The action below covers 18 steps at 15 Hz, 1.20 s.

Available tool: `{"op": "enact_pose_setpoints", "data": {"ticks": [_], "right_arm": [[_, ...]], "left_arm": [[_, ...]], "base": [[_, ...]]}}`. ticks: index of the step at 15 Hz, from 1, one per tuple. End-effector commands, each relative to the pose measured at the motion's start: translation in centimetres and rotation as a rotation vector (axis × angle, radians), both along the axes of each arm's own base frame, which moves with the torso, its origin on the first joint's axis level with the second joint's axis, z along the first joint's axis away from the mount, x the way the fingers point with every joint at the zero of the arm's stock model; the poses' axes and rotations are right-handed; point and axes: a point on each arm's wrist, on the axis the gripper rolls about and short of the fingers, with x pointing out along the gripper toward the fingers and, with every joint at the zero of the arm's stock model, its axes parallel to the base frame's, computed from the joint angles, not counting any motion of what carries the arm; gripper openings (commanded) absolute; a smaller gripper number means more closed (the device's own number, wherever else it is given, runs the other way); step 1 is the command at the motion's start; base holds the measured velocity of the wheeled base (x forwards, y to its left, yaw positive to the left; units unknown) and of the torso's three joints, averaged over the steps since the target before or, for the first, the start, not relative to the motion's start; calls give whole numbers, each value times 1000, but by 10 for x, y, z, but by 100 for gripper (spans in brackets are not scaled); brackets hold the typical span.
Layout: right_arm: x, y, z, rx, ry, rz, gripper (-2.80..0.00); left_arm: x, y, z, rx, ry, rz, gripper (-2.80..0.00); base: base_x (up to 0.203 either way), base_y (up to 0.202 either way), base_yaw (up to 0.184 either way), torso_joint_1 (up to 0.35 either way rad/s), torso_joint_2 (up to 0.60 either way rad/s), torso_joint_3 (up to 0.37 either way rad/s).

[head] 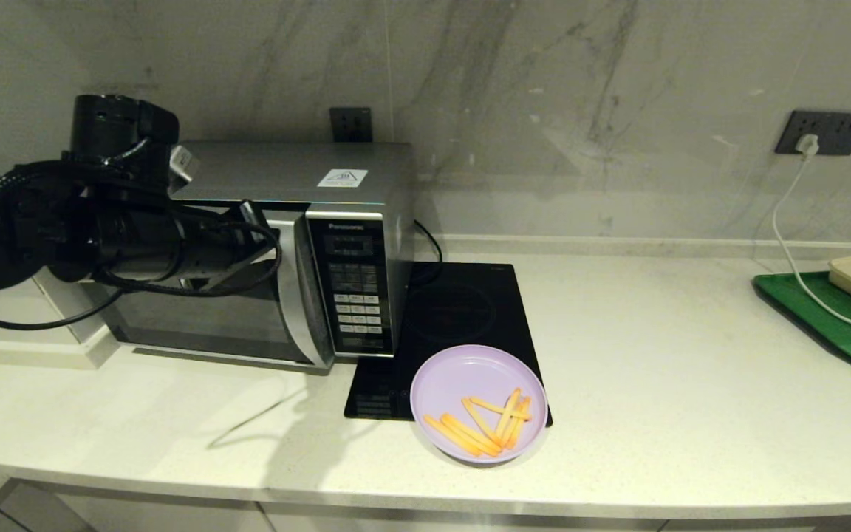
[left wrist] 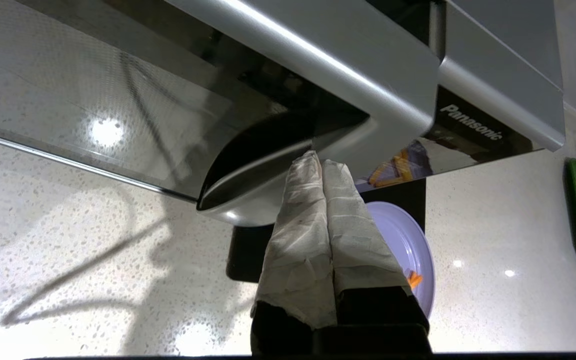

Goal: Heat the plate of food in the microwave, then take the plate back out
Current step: Close the microwave oven

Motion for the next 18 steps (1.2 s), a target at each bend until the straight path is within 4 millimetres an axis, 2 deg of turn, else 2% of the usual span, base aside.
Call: {"op": "enact_pose_setpoints", "data": {"ticks": [1, 6, 18], "right_arm": [[0, 0, 0, 1, 2, 0, -280], [0, 0, 0, 1, 2, 0, -280], [0, 0, 0, 1, 2, 0, -280]], "left_arm": [[8, -2, -4, 18, 6, 17, -280], [24, -5, -9, 44, 9, 37, -280], [31, -6, -7, 65, -39, 61, -280]], "base": [[0, 0, 0, 0, 0, 0], [0, 0, 0, 0, 0, 0], [0, 0, 0, 0, 0, 0]]}}
